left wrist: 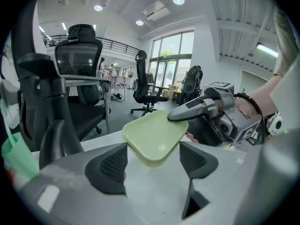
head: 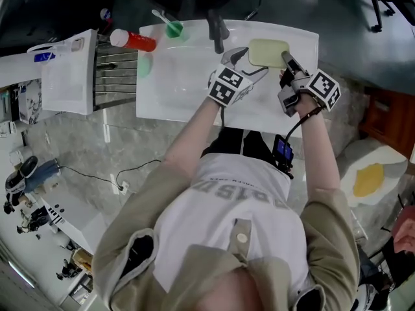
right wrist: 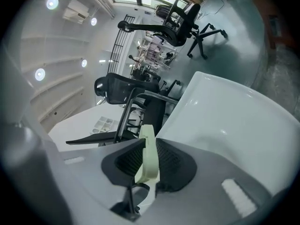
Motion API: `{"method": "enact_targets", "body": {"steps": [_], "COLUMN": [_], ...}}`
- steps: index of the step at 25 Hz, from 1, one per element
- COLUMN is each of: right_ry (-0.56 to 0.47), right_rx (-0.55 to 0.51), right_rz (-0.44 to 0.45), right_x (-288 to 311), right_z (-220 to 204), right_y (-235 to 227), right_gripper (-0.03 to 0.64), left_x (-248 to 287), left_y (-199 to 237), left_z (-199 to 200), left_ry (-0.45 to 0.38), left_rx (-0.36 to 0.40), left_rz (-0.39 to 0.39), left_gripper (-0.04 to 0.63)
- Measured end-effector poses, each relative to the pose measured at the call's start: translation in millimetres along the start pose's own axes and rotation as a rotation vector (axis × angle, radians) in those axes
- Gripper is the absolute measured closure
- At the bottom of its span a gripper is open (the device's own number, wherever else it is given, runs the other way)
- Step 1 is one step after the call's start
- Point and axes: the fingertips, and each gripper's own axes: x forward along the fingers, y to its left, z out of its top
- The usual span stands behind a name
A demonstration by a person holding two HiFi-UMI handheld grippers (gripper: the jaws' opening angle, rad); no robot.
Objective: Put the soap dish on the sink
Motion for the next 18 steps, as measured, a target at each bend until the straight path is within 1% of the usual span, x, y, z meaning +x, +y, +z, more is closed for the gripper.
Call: {"method": "enact_targets", "body": {"steps": [5,18], "right_ry": [-0.006,0.023], "right_rx": [0.032,0.056], "right_rz": [-0.014,-0.046], "right_x": [10,30], "right_z": [2,9], "right_y": [-19,-51], "right_gripper": [0.548,0.546], "left_x": [14,48], "left_y": [7,21], "left_z": [-11,-30], "left_ry": [0.040,0.114], "left_rx": [0.000,-0.037], "left_rz": [-0.001,0.001], "left_gripper": [0.232,0.229]}}
